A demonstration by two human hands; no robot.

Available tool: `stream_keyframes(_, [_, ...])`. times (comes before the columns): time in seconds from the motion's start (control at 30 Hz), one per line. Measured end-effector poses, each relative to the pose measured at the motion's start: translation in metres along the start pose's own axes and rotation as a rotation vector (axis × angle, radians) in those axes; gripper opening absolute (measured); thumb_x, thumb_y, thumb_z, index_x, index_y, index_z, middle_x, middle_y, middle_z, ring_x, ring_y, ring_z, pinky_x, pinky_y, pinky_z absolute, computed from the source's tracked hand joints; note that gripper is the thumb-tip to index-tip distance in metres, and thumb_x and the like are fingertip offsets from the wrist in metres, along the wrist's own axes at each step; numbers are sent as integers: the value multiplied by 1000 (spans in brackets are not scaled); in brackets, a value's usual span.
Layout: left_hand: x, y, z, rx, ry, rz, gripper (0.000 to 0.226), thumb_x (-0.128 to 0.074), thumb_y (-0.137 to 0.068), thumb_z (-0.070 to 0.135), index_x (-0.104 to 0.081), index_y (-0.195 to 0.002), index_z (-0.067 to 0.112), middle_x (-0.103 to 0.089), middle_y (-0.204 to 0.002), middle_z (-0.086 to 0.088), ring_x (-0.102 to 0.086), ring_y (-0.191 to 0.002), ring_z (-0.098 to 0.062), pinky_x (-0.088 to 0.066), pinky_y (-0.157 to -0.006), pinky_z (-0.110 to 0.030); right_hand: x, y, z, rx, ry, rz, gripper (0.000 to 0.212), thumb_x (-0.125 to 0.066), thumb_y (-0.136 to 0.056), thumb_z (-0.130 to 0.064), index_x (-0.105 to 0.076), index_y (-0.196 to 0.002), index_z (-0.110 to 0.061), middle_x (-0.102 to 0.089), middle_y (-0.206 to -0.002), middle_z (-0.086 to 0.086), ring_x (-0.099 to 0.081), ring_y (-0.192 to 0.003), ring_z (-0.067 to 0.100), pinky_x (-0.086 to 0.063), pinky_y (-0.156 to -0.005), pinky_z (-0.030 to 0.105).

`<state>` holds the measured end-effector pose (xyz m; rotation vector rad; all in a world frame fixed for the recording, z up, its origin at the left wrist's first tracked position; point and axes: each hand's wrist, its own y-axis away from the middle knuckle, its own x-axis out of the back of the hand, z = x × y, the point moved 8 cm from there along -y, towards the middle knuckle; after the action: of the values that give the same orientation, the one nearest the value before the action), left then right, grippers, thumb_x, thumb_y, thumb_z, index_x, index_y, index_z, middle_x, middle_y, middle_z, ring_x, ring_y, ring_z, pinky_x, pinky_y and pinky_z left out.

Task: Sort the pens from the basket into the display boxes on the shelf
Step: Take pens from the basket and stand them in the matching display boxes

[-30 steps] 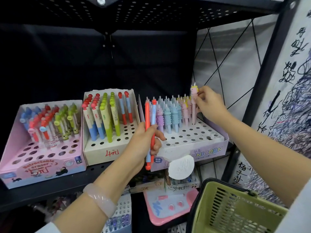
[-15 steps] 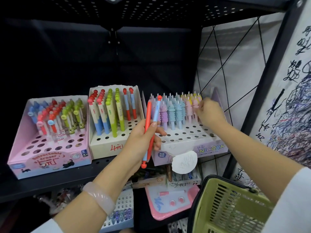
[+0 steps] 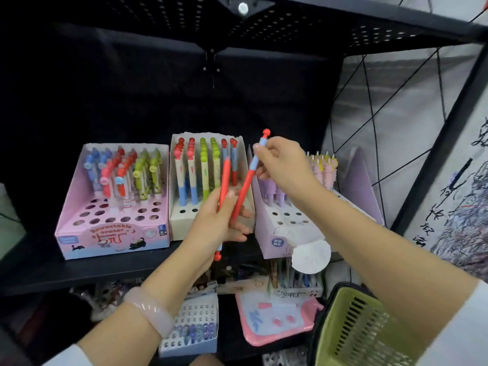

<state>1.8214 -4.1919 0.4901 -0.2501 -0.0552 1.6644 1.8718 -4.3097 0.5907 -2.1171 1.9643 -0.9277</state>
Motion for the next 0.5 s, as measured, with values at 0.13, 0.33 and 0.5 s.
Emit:
stream_keyframes(0.13, [42,1,-6,31,-116,109,18,-41,-97,34,-55,-103,25,-55,-57,-1,-36,-35,-9,-29,-36,-19,9,-18,-14,126,157,205,19,-53,-94,-22,-51,-76,-15,-67,-69,5,-65,-56,8,-55,-59,24])
stream_keyframes(0.33, [55,4,-9,72,-3,100,21,-38,-99,27,-51,-90,13,-55,-50,2,-32,-34,-8,-24,-35,-17,-30,-26,-8,168,383,139,24,-48,-96,-22,-50,-85,-1,-64,-77,20,-62,-71,33,-51,-68,46])
stream_keyframes(0.5, [64,6,-7,78,95,95,24,-32,-99,12,-49,-83,6,-55,-50,-2,-32,-33,-9,-22,-36,-17,-44,-36,-8,187,490,114,22,-46,-97,-24,-47,-86,-5,-60,-75,15,-56,-65,29,-47,-61,39])
